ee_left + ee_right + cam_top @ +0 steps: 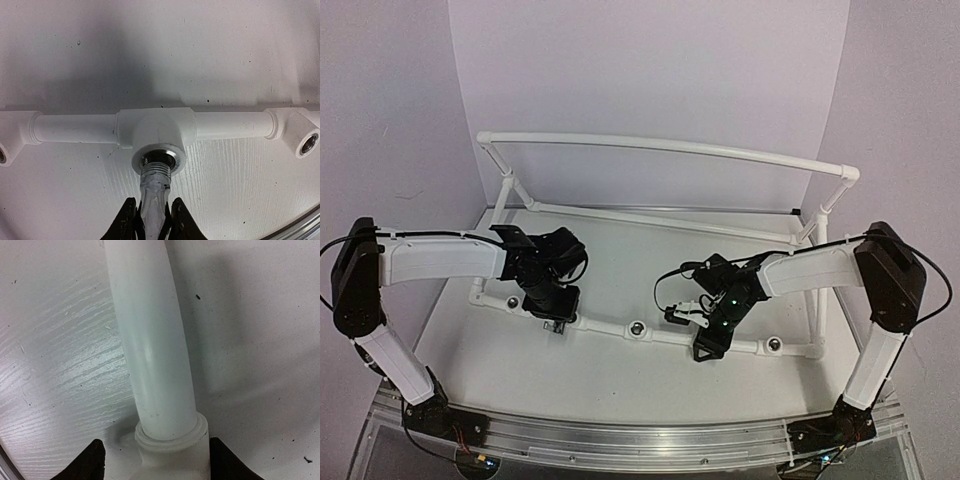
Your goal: Install the water faucets
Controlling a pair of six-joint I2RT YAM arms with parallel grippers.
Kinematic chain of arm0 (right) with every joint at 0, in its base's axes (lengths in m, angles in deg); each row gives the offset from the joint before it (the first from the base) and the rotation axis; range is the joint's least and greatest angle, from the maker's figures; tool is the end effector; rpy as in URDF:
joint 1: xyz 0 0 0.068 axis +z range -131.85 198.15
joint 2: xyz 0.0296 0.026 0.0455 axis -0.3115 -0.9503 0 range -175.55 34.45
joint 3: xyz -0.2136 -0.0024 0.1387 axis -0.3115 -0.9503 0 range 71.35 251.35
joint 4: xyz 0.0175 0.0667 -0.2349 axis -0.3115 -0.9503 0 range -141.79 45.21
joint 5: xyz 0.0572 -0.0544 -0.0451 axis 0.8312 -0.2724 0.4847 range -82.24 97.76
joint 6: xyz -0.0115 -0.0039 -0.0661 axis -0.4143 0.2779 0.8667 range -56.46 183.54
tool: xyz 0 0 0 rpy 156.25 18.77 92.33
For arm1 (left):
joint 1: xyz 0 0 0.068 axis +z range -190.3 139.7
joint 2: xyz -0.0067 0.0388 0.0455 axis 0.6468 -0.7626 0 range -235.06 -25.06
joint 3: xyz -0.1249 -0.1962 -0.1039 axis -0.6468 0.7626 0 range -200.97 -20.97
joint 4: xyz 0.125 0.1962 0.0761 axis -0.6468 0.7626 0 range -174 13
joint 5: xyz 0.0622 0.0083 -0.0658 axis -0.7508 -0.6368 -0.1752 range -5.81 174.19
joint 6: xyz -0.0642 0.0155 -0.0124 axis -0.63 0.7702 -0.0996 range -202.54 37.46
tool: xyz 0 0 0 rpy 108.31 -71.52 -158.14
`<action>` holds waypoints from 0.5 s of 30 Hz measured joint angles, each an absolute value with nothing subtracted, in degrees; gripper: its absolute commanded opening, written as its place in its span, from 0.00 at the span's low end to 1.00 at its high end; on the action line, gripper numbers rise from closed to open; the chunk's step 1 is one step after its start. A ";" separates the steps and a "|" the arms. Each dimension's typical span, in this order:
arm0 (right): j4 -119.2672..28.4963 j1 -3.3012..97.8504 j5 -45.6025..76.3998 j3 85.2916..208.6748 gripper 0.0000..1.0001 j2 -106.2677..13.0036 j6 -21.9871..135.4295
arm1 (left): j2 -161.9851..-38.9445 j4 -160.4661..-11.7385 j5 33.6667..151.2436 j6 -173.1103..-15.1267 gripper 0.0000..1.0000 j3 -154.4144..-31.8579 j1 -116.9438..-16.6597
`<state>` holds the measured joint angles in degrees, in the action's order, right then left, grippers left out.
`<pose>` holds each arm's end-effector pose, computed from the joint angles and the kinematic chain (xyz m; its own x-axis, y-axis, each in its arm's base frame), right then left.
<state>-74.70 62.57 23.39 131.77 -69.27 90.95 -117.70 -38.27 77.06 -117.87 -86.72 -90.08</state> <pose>0.2191 0.2349 0.1193 -0.2710 -0.8864 -0.3752 -0.9625 0.2536 0.0960 0.1981 -0.2240 0.1879 -0.9271 0.2075 -0.3122 0.2421 0.9673 -0.0761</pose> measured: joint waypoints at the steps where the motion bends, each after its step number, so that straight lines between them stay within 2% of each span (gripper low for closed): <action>1: -74.65 62.57 23.31 131.77 0.62 -69.27 90.92 | -117.70 -38.53 76.99 -117.84 0.00 -86.62 -90.06; 8: -74.47 62.57 22.99 131.77 0.58 -69.27 90.96 | -117.82 -39.14 76.46 -117.04 0.00 -86.40 -90.07; 15: -74.26 62.55 22.70 131.75 0.49 -69.27 91.10 | -119.26 -39.59 76.45 -117.01 0.00 -86.40 -90.08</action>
